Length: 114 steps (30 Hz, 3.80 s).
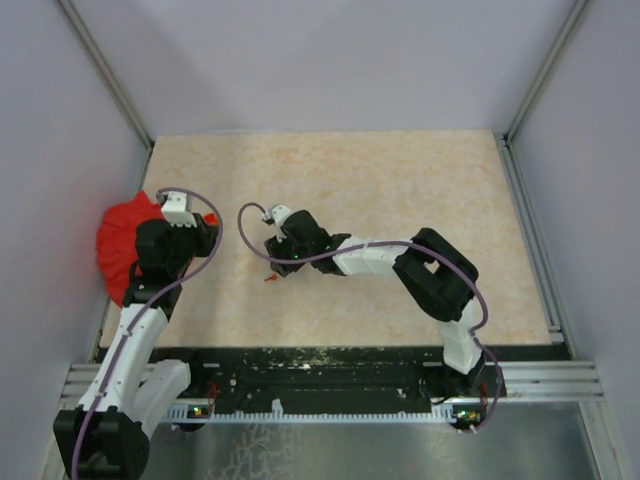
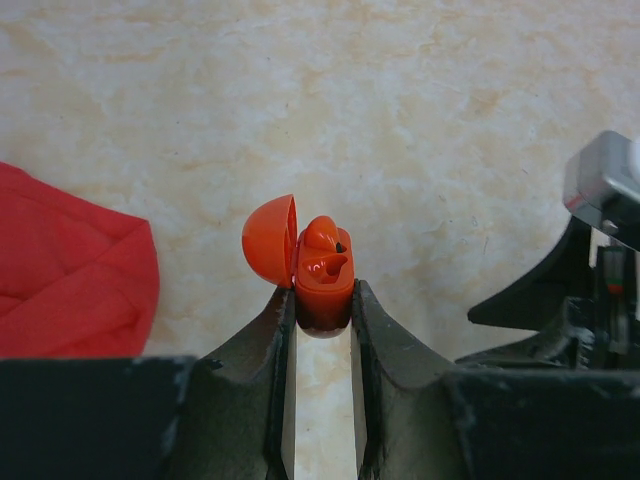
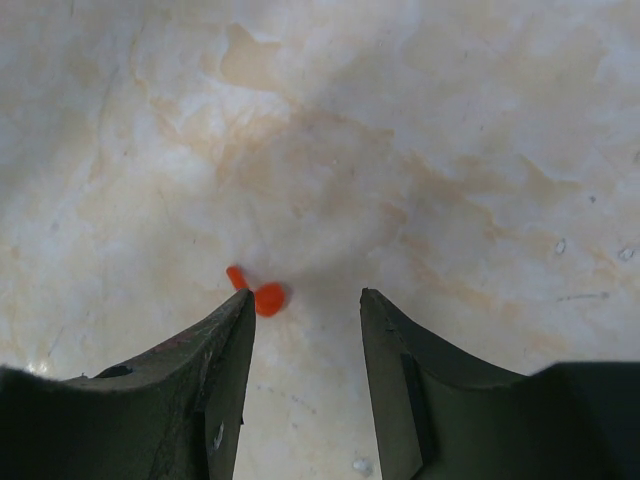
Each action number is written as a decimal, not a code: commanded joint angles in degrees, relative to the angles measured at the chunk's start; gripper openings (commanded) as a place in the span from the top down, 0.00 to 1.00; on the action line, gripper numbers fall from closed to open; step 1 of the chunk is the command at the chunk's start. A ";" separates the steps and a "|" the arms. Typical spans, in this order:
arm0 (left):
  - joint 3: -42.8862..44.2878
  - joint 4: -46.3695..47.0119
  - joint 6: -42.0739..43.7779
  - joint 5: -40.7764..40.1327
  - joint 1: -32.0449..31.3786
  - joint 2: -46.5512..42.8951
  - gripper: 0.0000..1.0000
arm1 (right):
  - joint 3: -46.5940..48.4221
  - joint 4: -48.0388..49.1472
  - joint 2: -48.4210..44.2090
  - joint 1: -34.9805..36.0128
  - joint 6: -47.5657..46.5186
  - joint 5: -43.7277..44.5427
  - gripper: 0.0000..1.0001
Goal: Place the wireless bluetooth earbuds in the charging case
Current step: Pick up the earbud from the center of the board, then place the earbud in the charging case.
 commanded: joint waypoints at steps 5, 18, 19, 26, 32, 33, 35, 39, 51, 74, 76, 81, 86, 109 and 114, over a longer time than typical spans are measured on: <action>-0.21 -0.53 3.48 4.23 0.38 -2.41 0.99 | 12.15 -1.46 9.03 3.13 -2.90 5.47 0.53; -0.30 0.13 4.07 5.45 0.39 -2.89 0.99 | 11.72 -14.92 10.22 8.66 -10.39 12.98 0.54; -0.30 0.27 4.07 5.71 0.38 -2.89 0.99 | 10.63 -15.18 9.43 8.66 -10.36 13.78 0.54; -0.39 1.11 3.97 7.16 0.60 -2.67 0.99 | 5.81 -16.24 4.14 8.50 -11.56 20.69 0.57; -0.43 1.51 3.67 8.14 0.80 -2.57 1.00 | 3.33 -16.11 1.53 6.69 -10.44 19.68 0.58; -0.47 1.59 3.60 8.33 0.83 -2.56 0.99 | 3.14 -15.95 1.19 6.17 -10.18 18.06 0.58; -0.52 1.77 3.54 8.69 0.89 -2.66 0.99 | 2.91 -15.31 0.54 5.73 -10.09 15.29 0.58; -0.64 1.91 3.45 9.20 1.01 -2.68 0.99 | 4.32 -14.82 0.83 5.70 -10.31 9.95 0.58; -0.65 2.12 3.45 9.85 1.12 -2.79 0.99 | 10.12 -11.72 7.34 5.68 -12.81 6.57 0.58; -3.78 9.03 0.32 20.41 1.44 -2.19 0.99 | 6.06 -12.02 1.55 4.57 -11.87 8.98 0.84; -4.37 11.39 0.05 23.63 1.48 -2.00 0.99 | 3.51 -11.14 -1.76 3.96 -11.48 9.74 0.84; -6.39 19.78 -6.16 28.64 1.34 -0.56 0.99 | -1.92 -9.85 -10.73 2.14 -10.08 12.46 0.84; -8.74 29.45 -11.88 29.87 -1.74 2.49 0.99 | -5.79 -8.55 -20.61 1.26 -9.17 16.38 0.84; -10.36 76.29 -7.55 26.24 -24.24 24.51 0.99 | -17.48 8.13 -50.09 1.15 -8.24 19.11 0.84; -9.66 87.00 -8.25 27.23 -26.32 29.55 0.99 | -19.15 12.91 -50.82 1.16 -7.68 15.67 0.84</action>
